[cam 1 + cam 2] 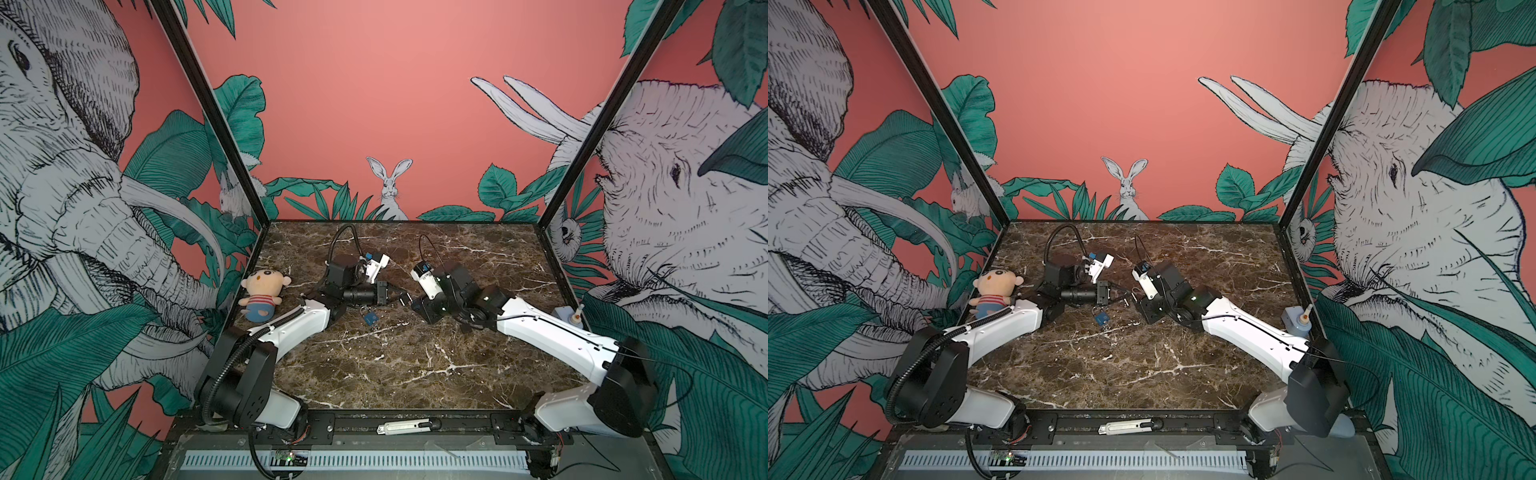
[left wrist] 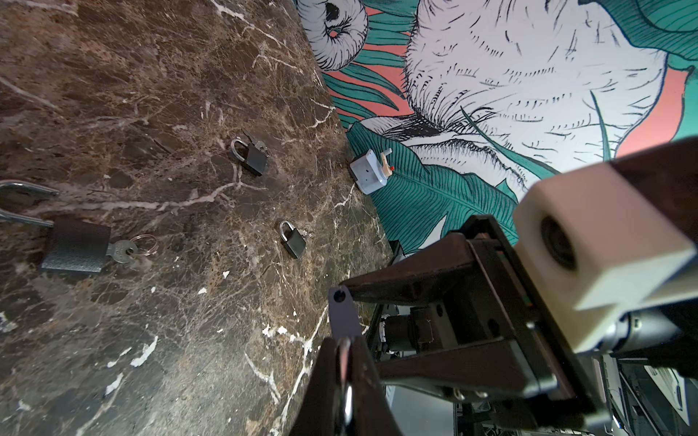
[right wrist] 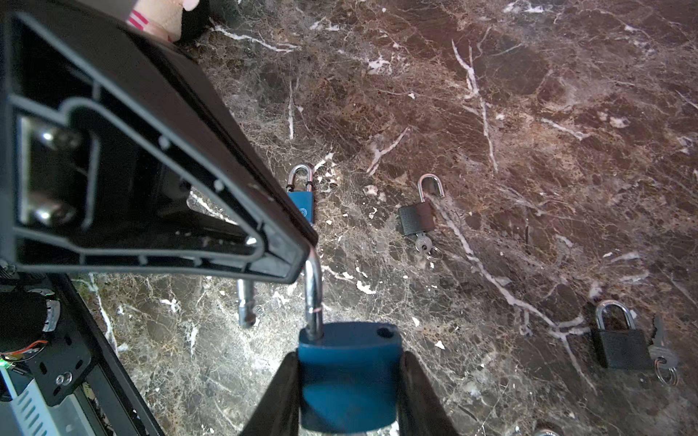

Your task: Lock with the key

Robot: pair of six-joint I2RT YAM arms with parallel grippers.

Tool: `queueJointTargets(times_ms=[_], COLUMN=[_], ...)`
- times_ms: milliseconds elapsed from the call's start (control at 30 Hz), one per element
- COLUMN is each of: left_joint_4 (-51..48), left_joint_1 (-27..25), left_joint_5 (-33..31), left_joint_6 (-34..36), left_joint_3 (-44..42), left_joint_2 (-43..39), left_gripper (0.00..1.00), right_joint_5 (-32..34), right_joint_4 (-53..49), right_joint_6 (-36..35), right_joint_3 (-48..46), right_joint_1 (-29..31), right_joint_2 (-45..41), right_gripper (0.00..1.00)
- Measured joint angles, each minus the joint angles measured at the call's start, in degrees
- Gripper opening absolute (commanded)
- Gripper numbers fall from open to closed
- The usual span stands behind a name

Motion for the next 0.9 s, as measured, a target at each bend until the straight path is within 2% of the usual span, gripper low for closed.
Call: queueJointTargets(times_ms=[100,233,333,400,600,900], left_joint_4=[1.42,5.42,8.55,10.03,10.34,8.15], left_joint_1=[0.00,0.00,-0.07,-0.11,-0.33,-0.33], left_joint_5=[0.00,0.13,0.00,-0.17,-3.34,-6.58], left_joint_6=[-0.55,-3.30,-5.81,-7.30,-10.25,-11.80], left_joint_3=[-0.50,-1.55,-2.27,-2.56,-2.60,-1.29], left_joint_2=[0.28,1.44,2.27,2.64,3.02,1.18], left_gripper=[0.00,0.00,0.00,0.00,0.00,0.00], right_joint_5=[-0.26,-0.20,-0.24,-0.55,-3.08,-5.22], right_joint_4=[-0.11,-0.42,0.76,2.43,9.77,14.51], right_joint_6=[0.11,0.48,0.83,1.77,5.60,7.56], right_joint_3=[0.00,-0.07,-1.14,-2.71,-7.37,-14.60], right_joint_1=[-0.20,-0.39,-0.79,-1.31,-4.66,-7.04], right_joint_2=[0.00,0.00,-0.39,-1.27,-7.91,-19.23], right_gripper=[0.07,0.20,0.40,0.47,0.54,0.55])
